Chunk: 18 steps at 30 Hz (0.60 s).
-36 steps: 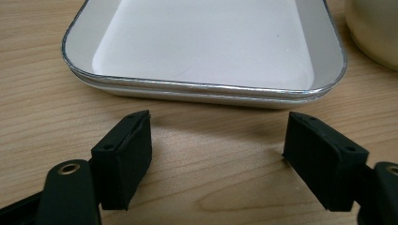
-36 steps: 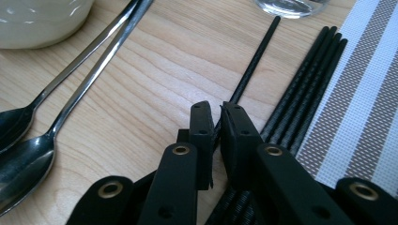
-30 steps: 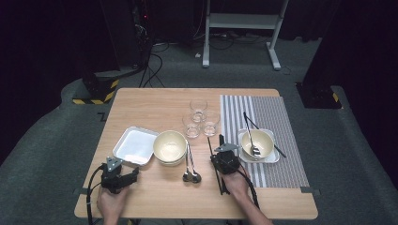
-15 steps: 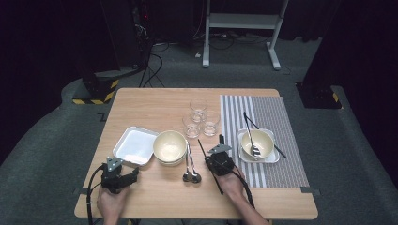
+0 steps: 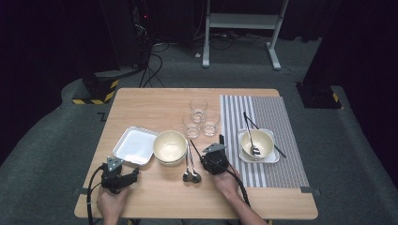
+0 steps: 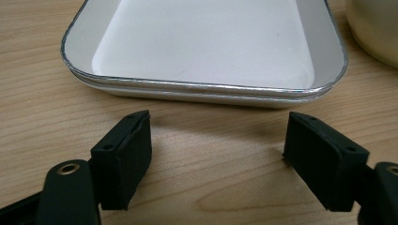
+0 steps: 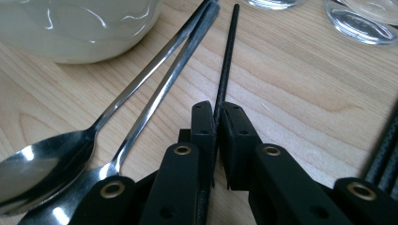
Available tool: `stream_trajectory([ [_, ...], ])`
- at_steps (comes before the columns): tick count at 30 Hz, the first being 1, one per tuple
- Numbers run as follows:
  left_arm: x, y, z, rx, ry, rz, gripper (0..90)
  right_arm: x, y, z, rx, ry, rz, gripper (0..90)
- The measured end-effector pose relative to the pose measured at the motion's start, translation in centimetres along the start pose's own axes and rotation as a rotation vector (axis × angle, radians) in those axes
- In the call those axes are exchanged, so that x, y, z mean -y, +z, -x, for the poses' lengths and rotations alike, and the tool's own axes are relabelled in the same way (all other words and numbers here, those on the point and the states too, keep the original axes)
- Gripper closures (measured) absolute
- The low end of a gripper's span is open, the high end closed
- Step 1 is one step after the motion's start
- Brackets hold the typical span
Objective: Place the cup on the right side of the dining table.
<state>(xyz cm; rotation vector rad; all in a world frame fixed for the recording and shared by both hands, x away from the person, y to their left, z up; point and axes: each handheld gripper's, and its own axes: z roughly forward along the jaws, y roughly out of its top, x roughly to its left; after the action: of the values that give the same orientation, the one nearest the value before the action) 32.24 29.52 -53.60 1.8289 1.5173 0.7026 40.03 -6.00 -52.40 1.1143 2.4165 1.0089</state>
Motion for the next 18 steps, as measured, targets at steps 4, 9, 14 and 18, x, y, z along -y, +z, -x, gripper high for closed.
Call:
stream_trajectory([
  [4,0.0,0.0,0.0,0.0,0.0,0.0,23.9,-0.2,0.2,-0.1,-0.001,0.004,0.002,84.1],
  [9,0.0,0.0,0.0,0.001,-0.001,0.0,23.9,-0.5,0.4,-0.1,-0.005,-0.001,-0.001,80.6],
  [14,0.0,0.0,0.0,0.001,0.0,0.0,23.8,-0.1,0.0,-0.3,-0.011,-0.014,-0.004,77.0],
  [18,0.0,0.0,0.0,-0.001,0.002,0.0,23.8,0.6,-0.7,-0.2,-0.005,-0.027,-0.006,77.1],
])
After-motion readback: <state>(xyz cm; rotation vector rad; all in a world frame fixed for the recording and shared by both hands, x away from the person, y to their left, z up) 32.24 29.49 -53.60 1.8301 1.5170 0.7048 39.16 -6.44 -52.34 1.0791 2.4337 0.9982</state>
